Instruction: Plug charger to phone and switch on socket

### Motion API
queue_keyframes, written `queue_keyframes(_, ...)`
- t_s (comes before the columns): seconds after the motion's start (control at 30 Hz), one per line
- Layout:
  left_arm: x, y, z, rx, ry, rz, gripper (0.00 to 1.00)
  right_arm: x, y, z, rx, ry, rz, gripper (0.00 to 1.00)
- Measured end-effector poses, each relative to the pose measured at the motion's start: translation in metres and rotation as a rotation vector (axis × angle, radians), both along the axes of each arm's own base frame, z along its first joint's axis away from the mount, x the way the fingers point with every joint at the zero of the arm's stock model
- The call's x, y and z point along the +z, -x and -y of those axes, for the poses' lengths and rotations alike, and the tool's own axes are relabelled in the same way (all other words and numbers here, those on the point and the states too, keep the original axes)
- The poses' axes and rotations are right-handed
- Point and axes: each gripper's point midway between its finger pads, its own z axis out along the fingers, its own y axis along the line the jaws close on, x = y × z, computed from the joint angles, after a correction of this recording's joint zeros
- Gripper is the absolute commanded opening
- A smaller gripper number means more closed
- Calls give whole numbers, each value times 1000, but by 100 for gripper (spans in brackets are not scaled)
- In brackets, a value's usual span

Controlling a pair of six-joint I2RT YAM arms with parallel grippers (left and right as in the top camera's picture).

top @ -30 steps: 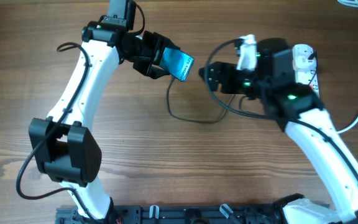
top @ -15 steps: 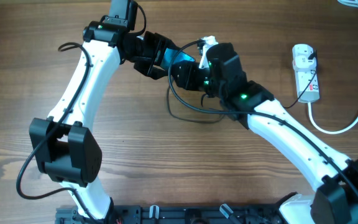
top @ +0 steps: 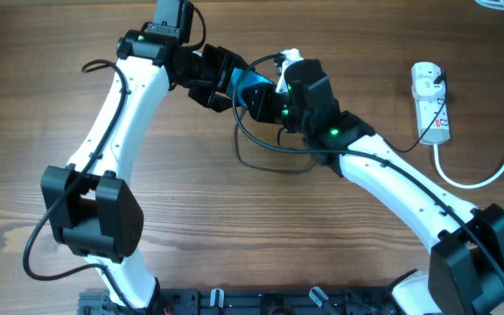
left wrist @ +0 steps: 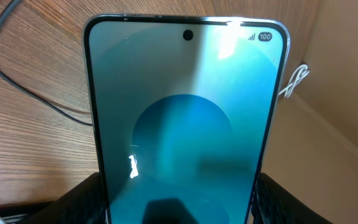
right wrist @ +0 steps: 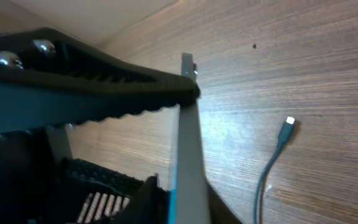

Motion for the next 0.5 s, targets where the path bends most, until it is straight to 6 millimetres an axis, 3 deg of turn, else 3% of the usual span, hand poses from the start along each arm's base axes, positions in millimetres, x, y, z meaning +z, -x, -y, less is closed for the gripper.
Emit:
queue_keyframes(0.27, 1, -1, 0, 0, 1, 7, 58, 0, -1, 1, -18, -29, -28, 4)
queue_keyframes(0.43, 1, -1, 0, 2, 2, 3, 81, 0, -1, 1, -15, -30, -29, 4)
queue_keyframes(0.5, 1, -1, 0, 6, 3, 0, 98, 0, 0, 0, -8, -30, -28, 4)
